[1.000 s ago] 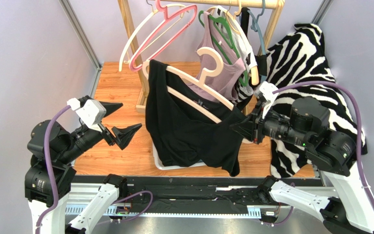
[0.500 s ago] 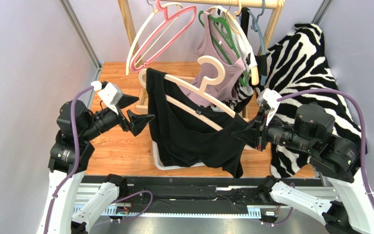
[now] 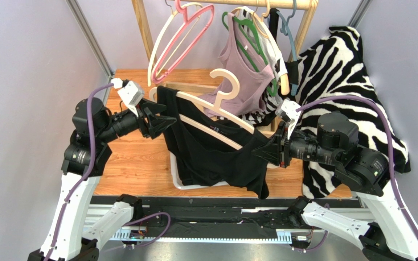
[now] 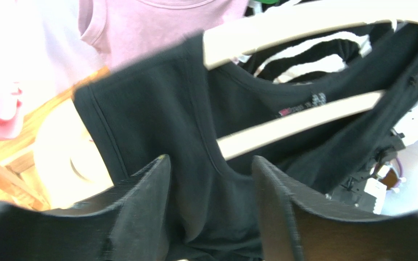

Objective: Remove the tank top from the hanger

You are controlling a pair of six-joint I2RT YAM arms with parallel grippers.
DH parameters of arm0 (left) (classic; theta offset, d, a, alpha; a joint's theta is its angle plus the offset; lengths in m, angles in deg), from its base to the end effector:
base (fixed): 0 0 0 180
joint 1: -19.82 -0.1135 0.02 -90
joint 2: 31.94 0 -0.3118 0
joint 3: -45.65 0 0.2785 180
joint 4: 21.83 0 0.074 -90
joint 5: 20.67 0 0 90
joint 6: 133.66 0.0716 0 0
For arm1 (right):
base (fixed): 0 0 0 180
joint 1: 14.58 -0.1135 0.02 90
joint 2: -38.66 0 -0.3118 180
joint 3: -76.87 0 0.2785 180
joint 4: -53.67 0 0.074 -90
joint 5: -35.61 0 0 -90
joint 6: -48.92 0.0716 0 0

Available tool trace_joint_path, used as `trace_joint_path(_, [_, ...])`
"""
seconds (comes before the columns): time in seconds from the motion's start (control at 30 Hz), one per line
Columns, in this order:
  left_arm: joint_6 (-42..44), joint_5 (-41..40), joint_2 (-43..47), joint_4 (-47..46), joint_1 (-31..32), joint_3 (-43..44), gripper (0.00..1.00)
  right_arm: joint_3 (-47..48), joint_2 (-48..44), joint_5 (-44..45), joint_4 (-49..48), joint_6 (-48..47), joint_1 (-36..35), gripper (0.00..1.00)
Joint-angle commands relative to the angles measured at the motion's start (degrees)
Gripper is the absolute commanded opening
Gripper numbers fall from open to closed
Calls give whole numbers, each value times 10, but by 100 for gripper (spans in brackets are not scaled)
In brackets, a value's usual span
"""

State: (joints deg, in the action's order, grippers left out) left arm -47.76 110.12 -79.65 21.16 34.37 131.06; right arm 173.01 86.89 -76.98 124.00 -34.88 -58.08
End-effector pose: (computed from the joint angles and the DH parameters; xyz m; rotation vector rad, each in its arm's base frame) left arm 0.1414 -0.0850 0.5026 0.6936 1.5614 -0.8327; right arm 0.0743 0.1084 0.4993 -0.9092 1.8427 0.9419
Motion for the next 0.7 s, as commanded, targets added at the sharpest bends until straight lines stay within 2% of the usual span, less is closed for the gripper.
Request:
trace_joint_path(0.0, [10, -17, -24, -26, 0, 28, 46, -4, -9, -25, -62, 14, -4, 0])
trace_joint_path(0.07, [21, -23, -36, -22, 0, 31, 30, -6, -10, -25, -62, 15, -4, 0])
trace_joint_path(0.1, [19, -23, -37, -22, 0, 31, 14, -6, -11, -25, -60, 15, -4, 0])
trace_joint_path(0.17, [9, -19, -35, -23, 0, 35, 1, -7, -13, -24, -54, 15, -4, 0])
trace_joint_path(0.47, [1, -22, -10, 8, 0, 91, 0, -9, -20, 1, -11, 6, -4, 0])
trace_joint_path(0.67, [15, -83, 3, 37, -5, 129, 0, -2, -56, 37, 56, -4, -4, 0])
